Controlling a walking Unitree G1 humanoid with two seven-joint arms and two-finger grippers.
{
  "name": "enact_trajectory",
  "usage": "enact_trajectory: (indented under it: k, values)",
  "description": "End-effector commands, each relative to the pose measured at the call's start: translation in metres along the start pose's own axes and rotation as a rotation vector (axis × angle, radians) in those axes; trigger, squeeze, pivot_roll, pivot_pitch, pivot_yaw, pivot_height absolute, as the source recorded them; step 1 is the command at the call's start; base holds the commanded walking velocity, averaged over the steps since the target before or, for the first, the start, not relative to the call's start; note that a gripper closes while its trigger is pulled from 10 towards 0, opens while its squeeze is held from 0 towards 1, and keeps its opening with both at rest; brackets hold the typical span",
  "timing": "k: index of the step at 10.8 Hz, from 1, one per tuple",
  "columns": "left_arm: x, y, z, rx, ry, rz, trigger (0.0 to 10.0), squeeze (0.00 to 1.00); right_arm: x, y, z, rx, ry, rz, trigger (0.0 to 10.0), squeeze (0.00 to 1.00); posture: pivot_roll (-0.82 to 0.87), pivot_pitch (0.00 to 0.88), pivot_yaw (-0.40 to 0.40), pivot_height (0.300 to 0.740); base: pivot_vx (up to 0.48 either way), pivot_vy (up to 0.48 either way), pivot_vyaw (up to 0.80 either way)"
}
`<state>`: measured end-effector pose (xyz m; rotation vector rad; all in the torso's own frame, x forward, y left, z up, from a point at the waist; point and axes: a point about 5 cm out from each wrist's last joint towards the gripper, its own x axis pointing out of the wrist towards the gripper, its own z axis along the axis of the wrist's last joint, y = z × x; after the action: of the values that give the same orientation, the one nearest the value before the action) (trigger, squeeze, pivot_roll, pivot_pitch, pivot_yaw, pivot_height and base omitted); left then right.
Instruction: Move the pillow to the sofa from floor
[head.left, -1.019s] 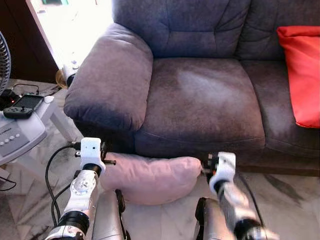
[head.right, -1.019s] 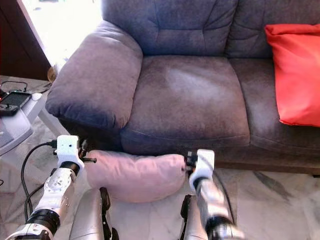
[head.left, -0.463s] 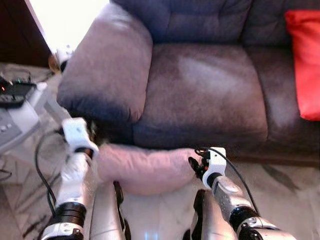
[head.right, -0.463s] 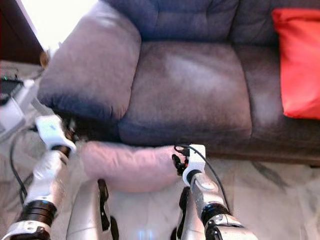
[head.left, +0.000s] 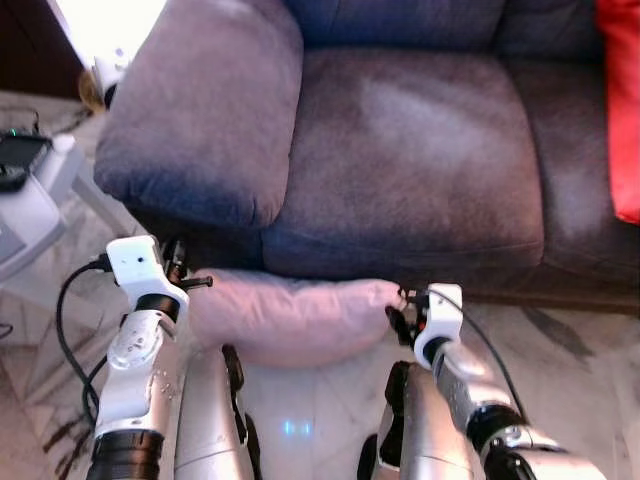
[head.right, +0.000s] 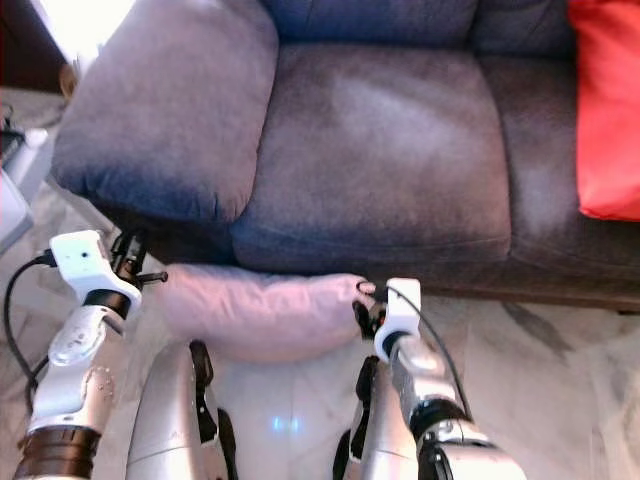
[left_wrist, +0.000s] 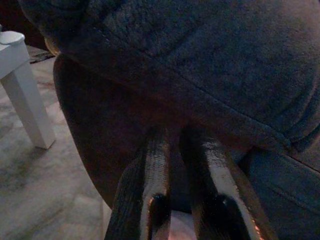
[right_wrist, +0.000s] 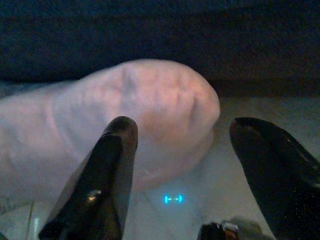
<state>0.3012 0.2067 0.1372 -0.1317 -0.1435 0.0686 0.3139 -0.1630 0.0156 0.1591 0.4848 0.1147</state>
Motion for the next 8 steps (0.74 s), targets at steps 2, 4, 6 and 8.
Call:
enact_trajectory:
  k: [2,4,6,8]
  values:
    - [-0.005,-0.008,0.015,-0.011,-0.022,-0.025,10.0,0.0,0.001,0.002,0.004,0.015,-0.017,0.007,10.0,0.0,0.11,0.343,-0.085,0.529,0.0,0.0,0.0]
    - [-0.007,-0.012,0.029,0.038,-0.063,-0.071,10.0,0.0,0.002,0.003,0.008,0.015,-0.031,0.005,10.0,0.0,0.12,0.354,-0.088,0.529,0.0,0.0,0.0]
    - [-0.012,-0.016,0.041,0.078,-0.06,-0.112,10.0,0.0,0.002,0.002,0.005,-0.021,-0.014,0.015,10.0,0.0,0.13,0.377,-0.089,0.529,0.0,0.0,0.0]
    - [-0.019,-0.017,0.05,0.072,-0.068,-0.117,10.0,0.0,0.0,0.001,0.004,-0.062,-0.033,0.025,10.0,0.0,0.14,0.395,-0.092,0.529,0.0,0.0,0.0]
